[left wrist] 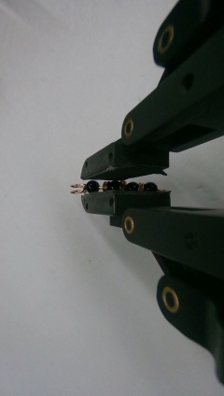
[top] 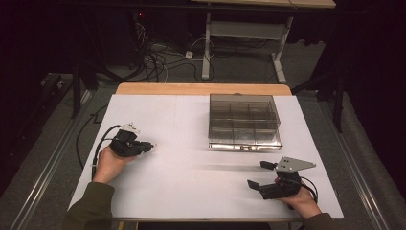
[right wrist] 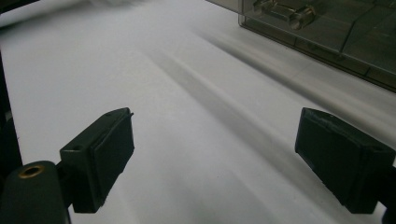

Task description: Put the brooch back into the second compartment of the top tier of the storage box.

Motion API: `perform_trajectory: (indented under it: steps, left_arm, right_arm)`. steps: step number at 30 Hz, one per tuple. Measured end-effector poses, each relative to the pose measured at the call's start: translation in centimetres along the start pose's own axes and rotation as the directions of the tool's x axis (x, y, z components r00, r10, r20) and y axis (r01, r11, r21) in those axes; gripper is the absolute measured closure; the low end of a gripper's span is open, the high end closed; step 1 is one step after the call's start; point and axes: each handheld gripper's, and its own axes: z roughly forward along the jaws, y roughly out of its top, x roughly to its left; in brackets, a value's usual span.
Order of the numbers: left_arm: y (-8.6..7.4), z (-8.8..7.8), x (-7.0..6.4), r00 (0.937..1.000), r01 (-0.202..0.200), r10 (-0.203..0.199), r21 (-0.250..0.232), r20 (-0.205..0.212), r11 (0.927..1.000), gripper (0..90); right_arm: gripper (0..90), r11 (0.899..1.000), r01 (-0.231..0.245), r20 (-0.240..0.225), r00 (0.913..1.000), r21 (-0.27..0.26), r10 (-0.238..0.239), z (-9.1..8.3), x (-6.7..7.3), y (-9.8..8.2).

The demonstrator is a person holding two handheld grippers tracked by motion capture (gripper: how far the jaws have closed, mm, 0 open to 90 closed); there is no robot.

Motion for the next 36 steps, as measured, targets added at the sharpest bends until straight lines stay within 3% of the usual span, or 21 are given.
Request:
perform_trajectory:
  steps: [27,36]
  left_arm:
    - [2.2,-1.1,-2.8,0.9972,-0.036,0.041,-0.086,0.062,0.9957,79.8]
    - [3.3,-1.3,-3.7,0.9938,-0.05,0.062,-0.121,0.093,0.9913,79.8]
  right_arm:
    - [12.8,1.0,0.001,-0.001,1.0,0.001,-0.001,0.1,0.1,0.0]
    - [12.9,1.0,0.0,-0.003,1.0,0.004,0.0,0.1,0.1,0.0]
